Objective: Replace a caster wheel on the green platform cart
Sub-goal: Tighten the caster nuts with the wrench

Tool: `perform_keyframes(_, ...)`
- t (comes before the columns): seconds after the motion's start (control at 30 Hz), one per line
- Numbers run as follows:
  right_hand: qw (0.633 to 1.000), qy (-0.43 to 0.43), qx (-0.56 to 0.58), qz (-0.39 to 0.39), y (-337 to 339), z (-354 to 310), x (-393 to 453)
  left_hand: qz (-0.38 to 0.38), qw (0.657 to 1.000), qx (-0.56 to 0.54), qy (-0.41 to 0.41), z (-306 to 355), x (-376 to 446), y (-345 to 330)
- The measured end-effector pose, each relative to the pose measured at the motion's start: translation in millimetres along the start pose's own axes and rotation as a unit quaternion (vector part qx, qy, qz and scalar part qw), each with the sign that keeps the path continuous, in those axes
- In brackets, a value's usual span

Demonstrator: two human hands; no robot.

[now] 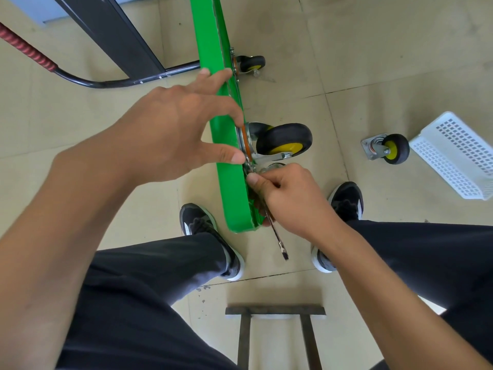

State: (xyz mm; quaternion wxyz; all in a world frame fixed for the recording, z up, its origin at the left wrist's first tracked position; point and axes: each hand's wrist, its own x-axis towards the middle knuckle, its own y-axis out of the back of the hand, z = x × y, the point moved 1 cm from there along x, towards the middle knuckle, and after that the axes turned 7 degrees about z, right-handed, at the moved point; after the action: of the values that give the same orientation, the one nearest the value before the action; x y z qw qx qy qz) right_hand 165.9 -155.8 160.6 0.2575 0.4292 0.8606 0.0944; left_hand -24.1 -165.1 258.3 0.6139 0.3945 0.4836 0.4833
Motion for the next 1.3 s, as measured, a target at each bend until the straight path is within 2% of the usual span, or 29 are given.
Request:
perform_keyframes(0.1,0.989,-0.113,0.079,-0.053,11,-16,3,-0.002,1.0,0.001,0.0,0,0,1)
perform_keyframes(0.17,0.978,-0.157,0.109,-0.081,17,-23,7,-0.004,1.0,0.004,0.0,0,0,1)
perform_keyframes(0.37,0.968,-0.178,0.131,-0.117,22,-29,8,-0.008,1.0,0.008,0.001,2,0,1)
perform_keyframes(0.57,0.977,-0.136,0.126,-0.107,38,-11,-7,-0.001,1.0,-0.006,-0.002,1,0,0)
perform_keyframes(0.67,0.985,-0.1,0.131,-0.051,41,16,-12,0.0,1.0,-0.011,0.003,1,0,-1)
perform_keyframes(0.8,0.997,-0.048,0.06,0.027,24,54,-5,0.001,1.0,-0.023,0.009,2,-1,0)
perform_keyframes(0.93,0.999,0.002,-0.013,0.031,2,73,3,-0.006,0.999,-0.029,0.016,3,-1,0)
perform_keyframes(1.17,0.996,0.069,0.001,0.054,-14,69,13,-0.002,0.999,-0.031,0.013,3,-1,0)
perform_keyframes(1.3,0.997,0.069,0.005,0.042,-19,70,16,0.005,0.999,-0.031,0.005,2,-1,-1)
